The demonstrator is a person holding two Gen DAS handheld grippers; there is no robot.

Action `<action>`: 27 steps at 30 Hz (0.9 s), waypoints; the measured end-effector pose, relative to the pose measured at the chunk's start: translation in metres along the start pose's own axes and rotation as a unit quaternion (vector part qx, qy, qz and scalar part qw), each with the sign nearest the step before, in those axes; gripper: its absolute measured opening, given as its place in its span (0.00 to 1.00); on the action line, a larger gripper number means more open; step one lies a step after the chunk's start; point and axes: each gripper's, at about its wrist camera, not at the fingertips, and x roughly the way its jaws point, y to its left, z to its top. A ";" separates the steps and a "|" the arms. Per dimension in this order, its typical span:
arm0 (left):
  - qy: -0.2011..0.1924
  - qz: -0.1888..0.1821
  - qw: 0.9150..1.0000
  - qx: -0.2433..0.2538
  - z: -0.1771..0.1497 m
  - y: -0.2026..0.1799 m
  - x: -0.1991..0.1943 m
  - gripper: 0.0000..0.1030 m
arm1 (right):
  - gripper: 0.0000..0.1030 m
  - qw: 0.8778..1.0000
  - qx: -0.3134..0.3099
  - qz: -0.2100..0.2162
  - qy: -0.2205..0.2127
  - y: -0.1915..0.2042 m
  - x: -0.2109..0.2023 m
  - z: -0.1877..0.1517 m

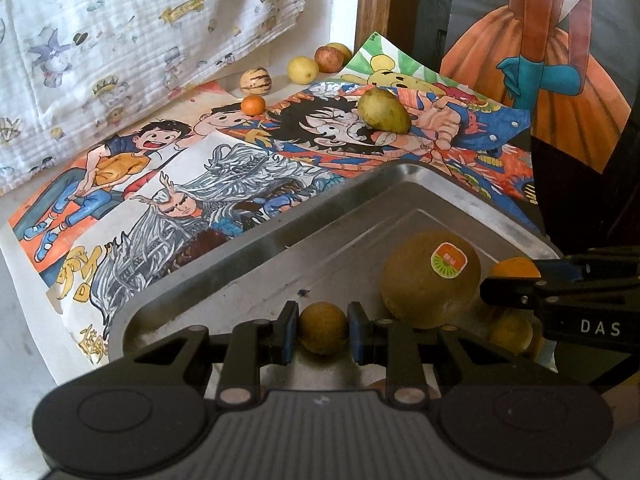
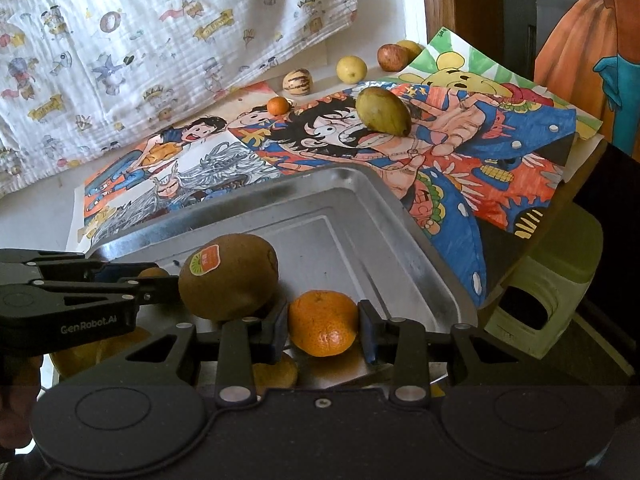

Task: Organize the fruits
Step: 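Open both grippers to drop the fruits into the metal tray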

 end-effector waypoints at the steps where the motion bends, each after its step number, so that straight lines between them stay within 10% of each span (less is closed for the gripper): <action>1: 0.000 0.001 1.000 0.001 0.000 0.000 0.000 0.28 | 0.38 1.000 0.000 0.000 0.000 0.000 0.000 0.000; 17: 0.000 0.007 1.000 -0.001 0.000 0.000 -0.002 0.28 | 0.43 1.000 0.005 0.001 -0.005 0.000 -0.003 -0.001; 21: -0.003 0.014 1.000 0.002 -0.002 -0.001 -0.003 0.51 | 0.45 1.000 0.006 0.001 -0.007 0.001 -0.006 -0.001; 27: -0.004 0.013 1.000 -0.002 -0.002 0.002 -0.005 0.52 | 0.45 1.000 0.009 0.004 -0.011 0.002 -0.011 0.000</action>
